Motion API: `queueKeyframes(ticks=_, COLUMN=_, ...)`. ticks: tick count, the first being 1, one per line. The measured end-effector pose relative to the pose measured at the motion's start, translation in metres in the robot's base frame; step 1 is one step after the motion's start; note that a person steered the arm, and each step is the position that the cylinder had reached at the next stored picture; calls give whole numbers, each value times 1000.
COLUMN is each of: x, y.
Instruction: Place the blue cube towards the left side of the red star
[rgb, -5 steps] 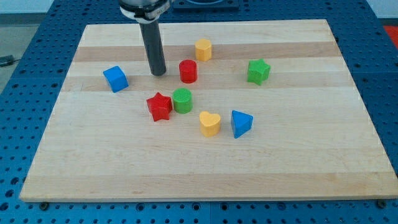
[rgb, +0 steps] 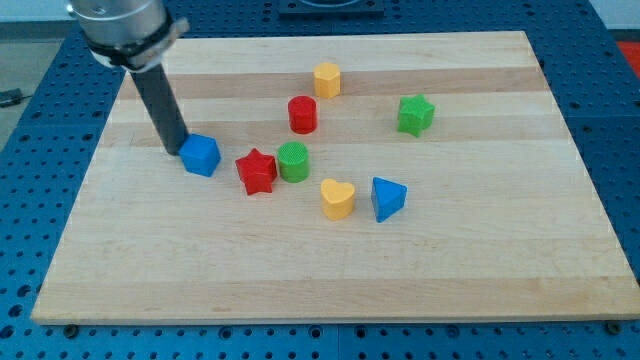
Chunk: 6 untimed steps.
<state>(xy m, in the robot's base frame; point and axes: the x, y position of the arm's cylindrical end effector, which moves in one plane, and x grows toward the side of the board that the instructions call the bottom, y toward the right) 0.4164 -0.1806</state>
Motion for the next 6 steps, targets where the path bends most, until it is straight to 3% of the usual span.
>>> queueKeyframes(ticks=2, x=5, y=52)
queueKeyframes(ticks=4, x=98, y=5)
queueKeyframes(ticks=5, x=103, y=57)
queueKeyframes(ticks=6, x=70, y=75)
